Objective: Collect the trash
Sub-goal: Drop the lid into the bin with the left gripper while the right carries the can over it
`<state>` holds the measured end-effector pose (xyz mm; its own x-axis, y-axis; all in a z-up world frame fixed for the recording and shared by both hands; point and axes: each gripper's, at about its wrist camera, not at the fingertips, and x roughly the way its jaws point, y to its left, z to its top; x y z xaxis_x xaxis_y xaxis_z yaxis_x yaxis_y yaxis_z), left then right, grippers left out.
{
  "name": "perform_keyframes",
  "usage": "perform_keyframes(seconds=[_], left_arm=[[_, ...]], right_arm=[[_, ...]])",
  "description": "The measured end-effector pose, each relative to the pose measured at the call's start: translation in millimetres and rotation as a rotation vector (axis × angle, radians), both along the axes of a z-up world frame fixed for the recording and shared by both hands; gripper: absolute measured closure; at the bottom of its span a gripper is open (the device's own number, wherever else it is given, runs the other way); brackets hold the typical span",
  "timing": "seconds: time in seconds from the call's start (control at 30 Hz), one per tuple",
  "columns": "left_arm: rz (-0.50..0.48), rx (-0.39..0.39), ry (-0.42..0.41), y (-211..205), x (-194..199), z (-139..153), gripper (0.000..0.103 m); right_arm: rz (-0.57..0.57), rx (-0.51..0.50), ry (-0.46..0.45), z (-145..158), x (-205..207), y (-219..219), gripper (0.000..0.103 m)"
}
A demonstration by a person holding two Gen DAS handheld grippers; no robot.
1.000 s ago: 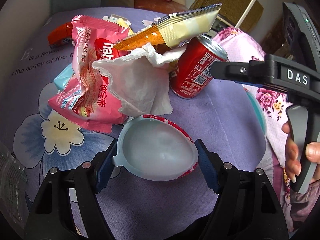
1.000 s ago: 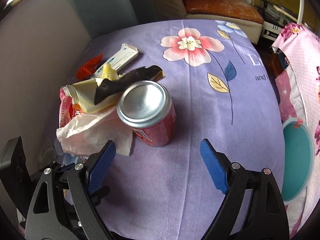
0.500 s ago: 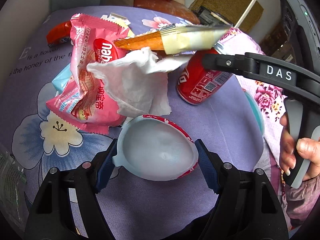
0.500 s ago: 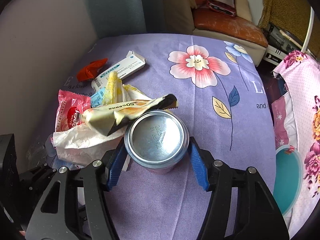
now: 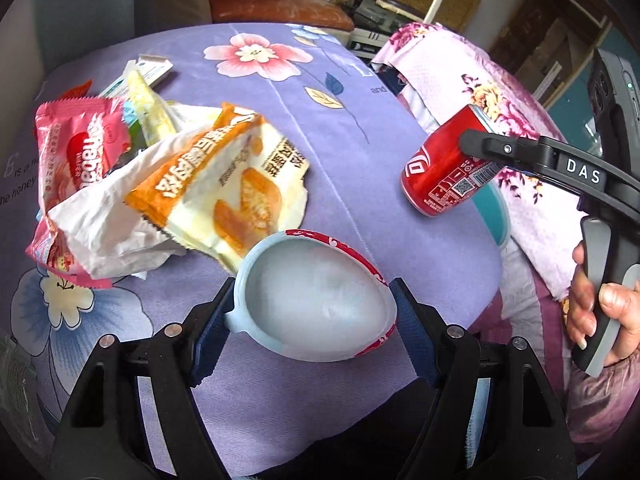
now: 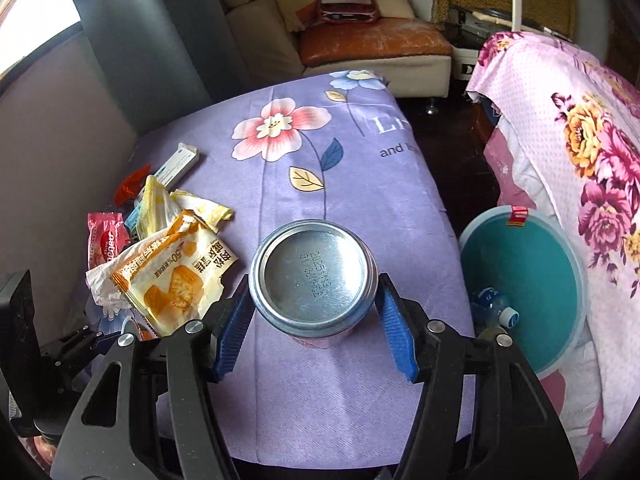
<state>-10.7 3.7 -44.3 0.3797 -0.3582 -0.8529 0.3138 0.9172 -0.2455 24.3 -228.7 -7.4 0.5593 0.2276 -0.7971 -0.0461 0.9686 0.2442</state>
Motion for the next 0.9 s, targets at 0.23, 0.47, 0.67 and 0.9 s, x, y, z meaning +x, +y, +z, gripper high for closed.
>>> perform_keyframes(seconds=[0.23, 0.47, 0.67, 0.9], left_arm=[[-0.090, 0.059, -0.038, -55, 10, 12, 0.027], [-0.209, 0.095, -0.050, -129, 33, 16, 0.027], [-0.292, 0.119, -0.057, -193, 52, 14, 0.027], [-0.360, 0.131, -0.056, -254, 67, 2, 0.027]], right_arm=[[-0.084, 0.043, -0.040, 5, -12, -45, 0.045], [-0.223, 0.088, -0.088, 10, -26, -112, 0.045], [-0.363, 0.112, -0.090, 2, -42, -175, 0.045], [-0.455, 0.110, -0.069, -13, -51, -216, 0.045]])
